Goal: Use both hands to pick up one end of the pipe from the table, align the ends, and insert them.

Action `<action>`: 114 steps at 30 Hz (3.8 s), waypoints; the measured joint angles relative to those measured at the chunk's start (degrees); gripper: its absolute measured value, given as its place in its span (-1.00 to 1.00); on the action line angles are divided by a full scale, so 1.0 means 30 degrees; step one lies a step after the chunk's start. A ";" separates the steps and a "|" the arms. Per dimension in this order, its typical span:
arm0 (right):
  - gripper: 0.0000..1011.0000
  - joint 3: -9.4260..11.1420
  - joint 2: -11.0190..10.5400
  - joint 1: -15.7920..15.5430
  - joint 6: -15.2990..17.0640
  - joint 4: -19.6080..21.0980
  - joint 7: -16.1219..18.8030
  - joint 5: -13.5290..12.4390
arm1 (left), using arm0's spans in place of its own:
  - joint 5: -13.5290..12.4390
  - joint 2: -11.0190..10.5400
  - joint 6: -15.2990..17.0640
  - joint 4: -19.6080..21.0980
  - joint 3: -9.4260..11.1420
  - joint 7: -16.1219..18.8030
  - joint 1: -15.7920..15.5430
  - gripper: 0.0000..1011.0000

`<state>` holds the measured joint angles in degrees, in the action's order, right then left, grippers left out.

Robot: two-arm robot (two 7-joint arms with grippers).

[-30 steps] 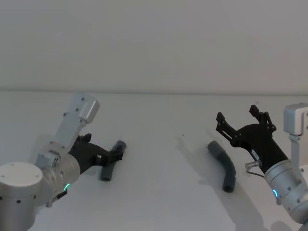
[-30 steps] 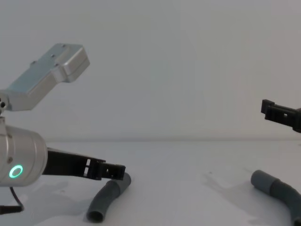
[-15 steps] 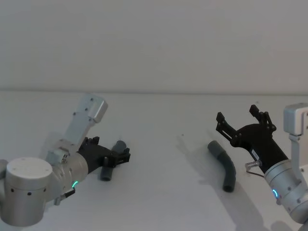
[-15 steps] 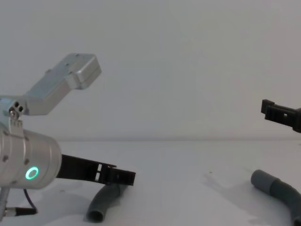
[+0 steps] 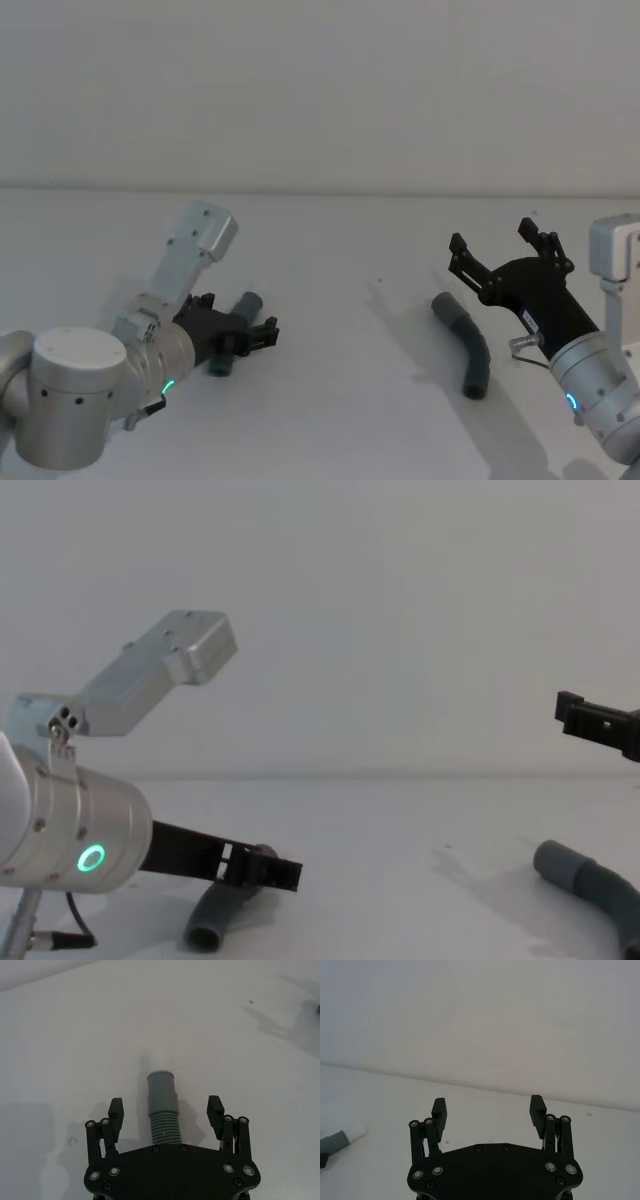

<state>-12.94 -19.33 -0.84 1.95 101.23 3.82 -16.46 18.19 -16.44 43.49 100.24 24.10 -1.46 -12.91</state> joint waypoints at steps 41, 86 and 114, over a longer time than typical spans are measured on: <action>0.98 0.0001 0.0000 0.0001 0.0000 0.0000 0.0000 0.0000 | -0.0880 0.1050 0.0159 -0.1112 0.0566 0.0042 -0.0258 0.81; 0.98 -0.0034 -0.0545 -0.0153 0.2137 0.1100 0.0369 0.0030 | -0.0874 0.1218 0.0172 -0.1233 0.0462 0.0130 -0.0201 0.27; 0.98 -0.0022 -0.0899 -0.1205 0.8182 0.2907 -0.0032 -0.0094 | -0.0873 0.1217 0.0178 -0.1249 0.0460 0.0126 -0.0175 -0.08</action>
<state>-13.01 -22.03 -4.45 26.49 109.95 3.73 -16.75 15.57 -12.79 44.02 96.49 25.48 -1.08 -13.43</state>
